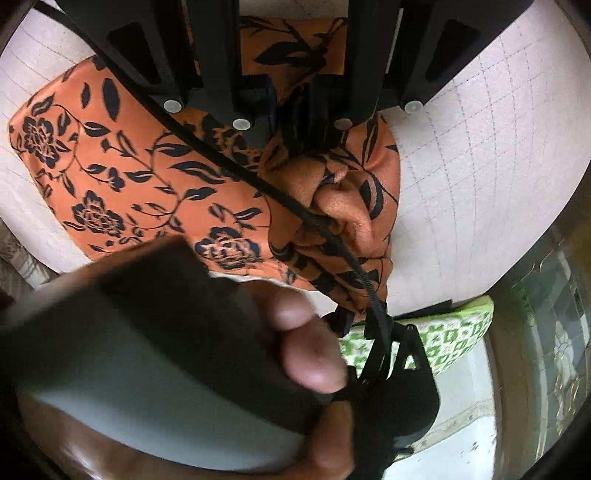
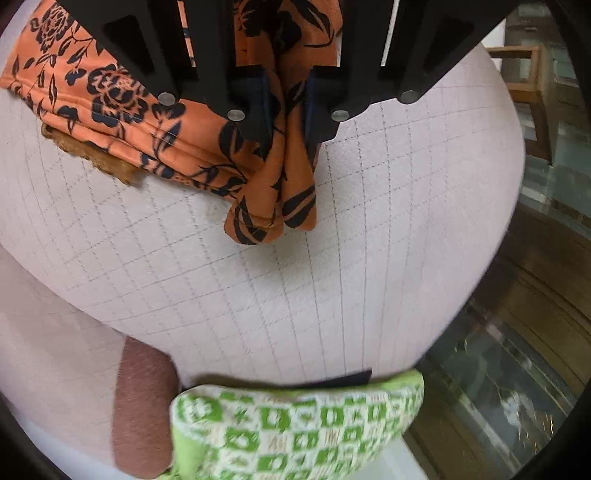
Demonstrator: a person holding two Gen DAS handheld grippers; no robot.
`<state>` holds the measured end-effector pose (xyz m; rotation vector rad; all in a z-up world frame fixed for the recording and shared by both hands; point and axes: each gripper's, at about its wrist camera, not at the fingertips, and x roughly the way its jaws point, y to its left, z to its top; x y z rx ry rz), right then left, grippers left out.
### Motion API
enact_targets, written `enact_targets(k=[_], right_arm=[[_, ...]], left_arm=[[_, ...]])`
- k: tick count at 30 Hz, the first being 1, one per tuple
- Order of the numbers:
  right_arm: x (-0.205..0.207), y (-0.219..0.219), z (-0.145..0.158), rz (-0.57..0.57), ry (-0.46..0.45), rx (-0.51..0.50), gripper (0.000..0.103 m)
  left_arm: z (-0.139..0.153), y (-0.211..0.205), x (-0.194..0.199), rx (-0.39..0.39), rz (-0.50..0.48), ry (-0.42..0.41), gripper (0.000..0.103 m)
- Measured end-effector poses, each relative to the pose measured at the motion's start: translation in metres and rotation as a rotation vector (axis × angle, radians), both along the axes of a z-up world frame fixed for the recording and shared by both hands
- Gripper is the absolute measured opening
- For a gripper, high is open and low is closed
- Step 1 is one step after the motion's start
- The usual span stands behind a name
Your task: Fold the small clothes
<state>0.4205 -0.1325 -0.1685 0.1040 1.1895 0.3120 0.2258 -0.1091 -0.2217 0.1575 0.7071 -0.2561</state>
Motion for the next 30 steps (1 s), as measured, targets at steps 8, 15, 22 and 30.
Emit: enact_targets(k=[8, 15, 22, 30], right_arm=[[-0.027, -0.078, 0.021, -0.089, -0.054, 0.129, 0.013], [-0.052, -0.156, 0.024, -0.214, -0.089, 0.226, 0.013], [-0.077, -0.222, 0.005, -0.334, -0.110, 0.321, 0.013], [-0.096, -0.281, -0.006, -0.412, -0.114, 0.330, 0.013]], left_arm=[[0.003, -0.029, -0.018, 0.010, -0.111, -0.041, 0.013], [0.010, -0.064, -0.036, -0.014, -0.234, -0.068, 0.013], [0.010, -0.099, -0.054, -0.034, -0.337, -0.057, 0.013], [0.008, -0.142, -0.067, -0.059, -0.426, -0.041, 0.013]])
